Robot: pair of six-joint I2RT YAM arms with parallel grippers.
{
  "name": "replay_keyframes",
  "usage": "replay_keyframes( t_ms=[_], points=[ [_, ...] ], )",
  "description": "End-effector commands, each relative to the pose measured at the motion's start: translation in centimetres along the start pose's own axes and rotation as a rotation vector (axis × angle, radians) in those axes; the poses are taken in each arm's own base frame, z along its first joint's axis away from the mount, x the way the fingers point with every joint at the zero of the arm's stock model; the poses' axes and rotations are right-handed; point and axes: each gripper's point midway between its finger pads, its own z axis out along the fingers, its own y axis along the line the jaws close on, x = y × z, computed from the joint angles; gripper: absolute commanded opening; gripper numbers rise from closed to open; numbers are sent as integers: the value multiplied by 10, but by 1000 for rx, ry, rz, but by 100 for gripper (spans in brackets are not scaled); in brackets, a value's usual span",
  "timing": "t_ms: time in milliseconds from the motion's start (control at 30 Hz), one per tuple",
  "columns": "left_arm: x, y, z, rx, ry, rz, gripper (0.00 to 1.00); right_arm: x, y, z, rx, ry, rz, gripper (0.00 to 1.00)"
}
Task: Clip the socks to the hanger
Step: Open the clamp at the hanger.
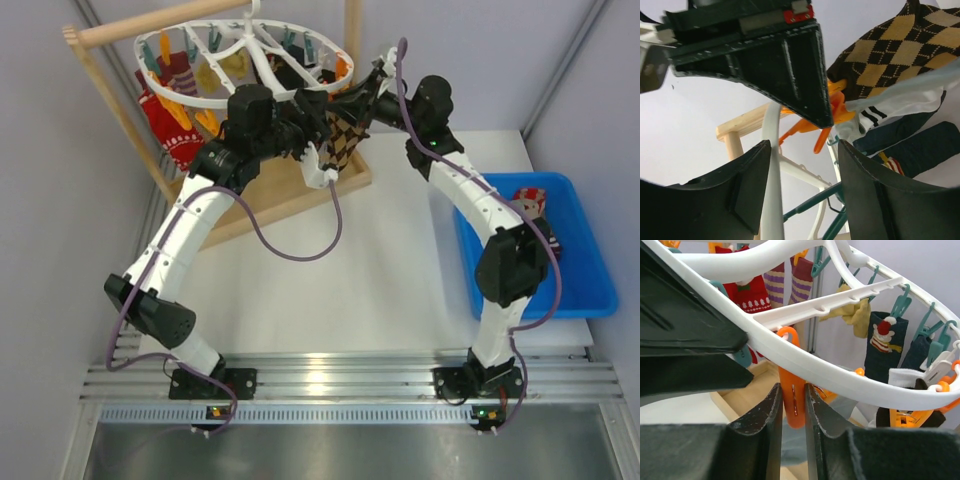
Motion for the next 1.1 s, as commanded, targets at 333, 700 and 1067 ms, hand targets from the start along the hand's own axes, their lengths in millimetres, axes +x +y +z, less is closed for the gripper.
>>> replay_keyframes(
  t_ms=[333,700,1067],
  points=[
    [4,17,10,-14,30,559,57,-56,27,-11,-86,31,49,0],
    [0,6,22,-6,33,676,58,-56,33,-14,-93,57,101,0],
    [-7,26,30,-96,42,716,59,-47,25,-13,-50,82,115,0]
  ],
)
